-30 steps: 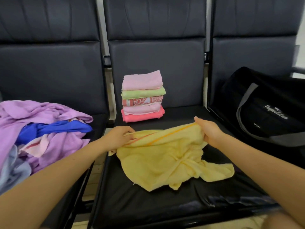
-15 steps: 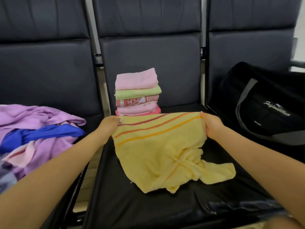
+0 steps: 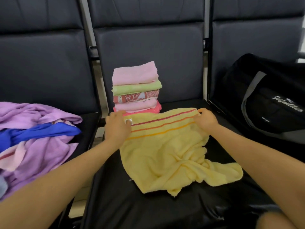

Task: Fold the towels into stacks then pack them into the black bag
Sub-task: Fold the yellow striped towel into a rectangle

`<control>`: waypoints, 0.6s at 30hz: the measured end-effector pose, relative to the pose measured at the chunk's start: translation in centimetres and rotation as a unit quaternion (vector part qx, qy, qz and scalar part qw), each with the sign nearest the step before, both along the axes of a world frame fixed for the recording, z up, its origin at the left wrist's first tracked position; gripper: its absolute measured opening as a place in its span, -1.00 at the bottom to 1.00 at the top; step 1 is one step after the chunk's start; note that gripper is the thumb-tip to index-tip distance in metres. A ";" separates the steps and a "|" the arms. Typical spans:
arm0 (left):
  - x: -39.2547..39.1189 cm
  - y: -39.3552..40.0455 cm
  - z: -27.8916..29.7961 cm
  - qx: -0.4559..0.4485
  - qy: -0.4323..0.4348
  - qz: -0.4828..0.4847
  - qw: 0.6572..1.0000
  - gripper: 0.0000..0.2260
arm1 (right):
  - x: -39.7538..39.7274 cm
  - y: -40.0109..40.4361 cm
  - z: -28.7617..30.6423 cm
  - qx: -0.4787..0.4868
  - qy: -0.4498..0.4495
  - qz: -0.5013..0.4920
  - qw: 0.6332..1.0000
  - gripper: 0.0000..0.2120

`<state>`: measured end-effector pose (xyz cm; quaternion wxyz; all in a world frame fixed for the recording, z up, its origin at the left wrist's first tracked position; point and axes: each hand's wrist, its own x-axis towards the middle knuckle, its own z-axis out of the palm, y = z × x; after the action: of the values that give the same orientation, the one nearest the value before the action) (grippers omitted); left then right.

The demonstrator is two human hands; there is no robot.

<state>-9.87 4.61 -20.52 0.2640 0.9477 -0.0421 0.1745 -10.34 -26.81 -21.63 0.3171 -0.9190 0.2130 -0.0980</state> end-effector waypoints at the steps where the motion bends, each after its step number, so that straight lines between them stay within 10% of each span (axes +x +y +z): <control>1: -1.5 -0.9 0.3 -0.027 0.004 -0.048 0.998 -0.76 | -0.5 0.1 0.2 -0.017 0.012 0.005 1.000 -0.63; 6: -9.4 -6.1 0.9 -0.024 0.149 -0.261 0.954 -0.78 | -4.8 0.3 0.8 -0.027 0.090 -0.006 0.996 -0.61; 18: -13.5 -6.7 0.2 -0.112 0.245 -0.284 0.920 -0.79 | -12.2 1.3 0.6 0.211 0.136 0.099 0.963 -0.78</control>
<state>-23.35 -2.07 -20.29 0.4086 0.8734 -0.2238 -0.1420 -22.55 -25.52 -21.03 0.4804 -0.8521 0.1781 0.1070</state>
